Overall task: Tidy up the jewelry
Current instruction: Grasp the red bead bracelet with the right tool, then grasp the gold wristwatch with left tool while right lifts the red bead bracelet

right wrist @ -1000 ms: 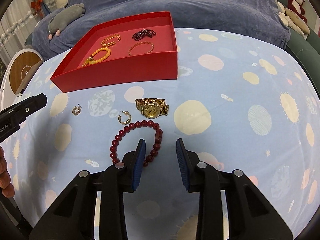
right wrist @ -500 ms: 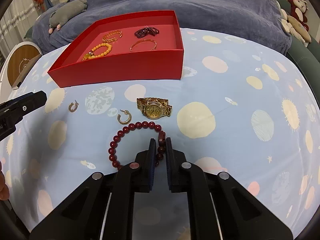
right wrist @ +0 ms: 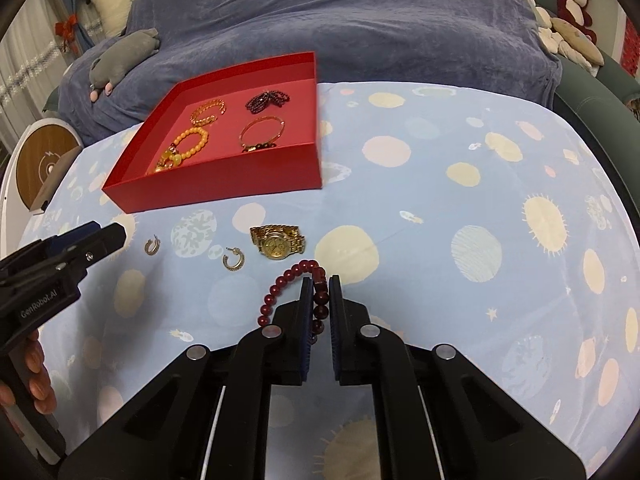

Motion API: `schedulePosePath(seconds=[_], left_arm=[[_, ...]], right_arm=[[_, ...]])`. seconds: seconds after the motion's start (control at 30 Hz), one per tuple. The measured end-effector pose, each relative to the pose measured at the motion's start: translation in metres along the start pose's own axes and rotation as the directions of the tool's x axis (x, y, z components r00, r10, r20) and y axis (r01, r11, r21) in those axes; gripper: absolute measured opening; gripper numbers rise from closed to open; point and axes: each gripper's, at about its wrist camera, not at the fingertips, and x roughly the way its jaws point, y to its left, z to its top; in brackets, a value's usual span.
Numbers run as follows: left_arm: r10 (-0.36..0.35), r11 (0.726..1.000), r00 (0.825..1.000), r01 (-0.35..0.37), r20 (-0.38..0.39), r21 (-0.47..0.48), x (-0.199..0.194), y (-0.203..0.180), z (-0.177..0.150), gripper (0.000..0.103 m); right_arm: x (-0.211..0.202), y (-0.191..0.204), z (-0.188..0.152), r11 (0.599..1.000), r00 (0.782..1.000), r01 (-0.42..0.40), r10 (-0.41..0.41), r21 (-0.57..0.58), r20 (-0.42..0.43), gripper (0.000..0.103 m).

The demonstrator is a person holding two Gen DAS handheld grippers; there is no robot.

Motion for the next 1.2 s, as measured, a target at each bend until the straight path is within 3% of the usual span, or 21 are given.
schedulePosePath(seconds=[0.3,0.67,0.7,0.73,0.8,0.87,1.03,1.2], left_arm=[[-0.094,0.979,0.995,0.095,-0.015,0.182,0.033,-0.08,0.005,0.05],[-0.116,0.977,0.993,0.119,-0.028,0.179,0.072,-0.09,0.006,0.049],[-0.126,0.976,0.991,0.131,-0.037,0.175,0.076,-0.091,0.006,0.047],[-0.13,0.975,0.991,0.136,-0.046,0.173,0.078,-0.09,0.005,0.036],[-0.132,0.973,0.99,0.138,-0.044,0.185,0.08,-0.091,0.002,0.03],[-0.126,0.969,0.991,0.132,-0.041,0.208,0.079,-0.094,0.0,0.015],[-0.135,0.968,0.99,0.143,-0.05,0.206,0.072,-0.095,-0.002,0.007],[-0.146,0.972,0.989,0.149,-0.033,0.183,0.057,-0.089,0.003,0.007]], right_arm=[[-0.011,-0.025,-0.001,0.998,1.0,0.015,-0.015,0.058,0.012,0.008],[-0.009,-0.027,-0.006,0.998,1.0,0.002,-0.002,0.058,-0.006,0.008],[-0.008,-0.026,-0.007,0.998,1.0,0.002,-0.002,0.059,-0.009,0.008],[-0.008,-0.026,-0.007,0.998,1.0,-0.001,0.002,0.062,-0.012,0.008],[-0.007,-0.024,-0.008,0.998,1.0,-0.013,0.014,0.068,-0.021,0.007],[-0.007,-0.019,-0.009,0.998,1.0,-0.017,0.018,0.059,-0.024,0.007],[-0.011,-0.013,-0.01,0.998,0.999,-0.032,0.033,0.048,-0.022,0.007],[-0.017,-0.01,-0.007,0.998,0.999,-0.042,0.043,0.047,-0.008,0.007]])
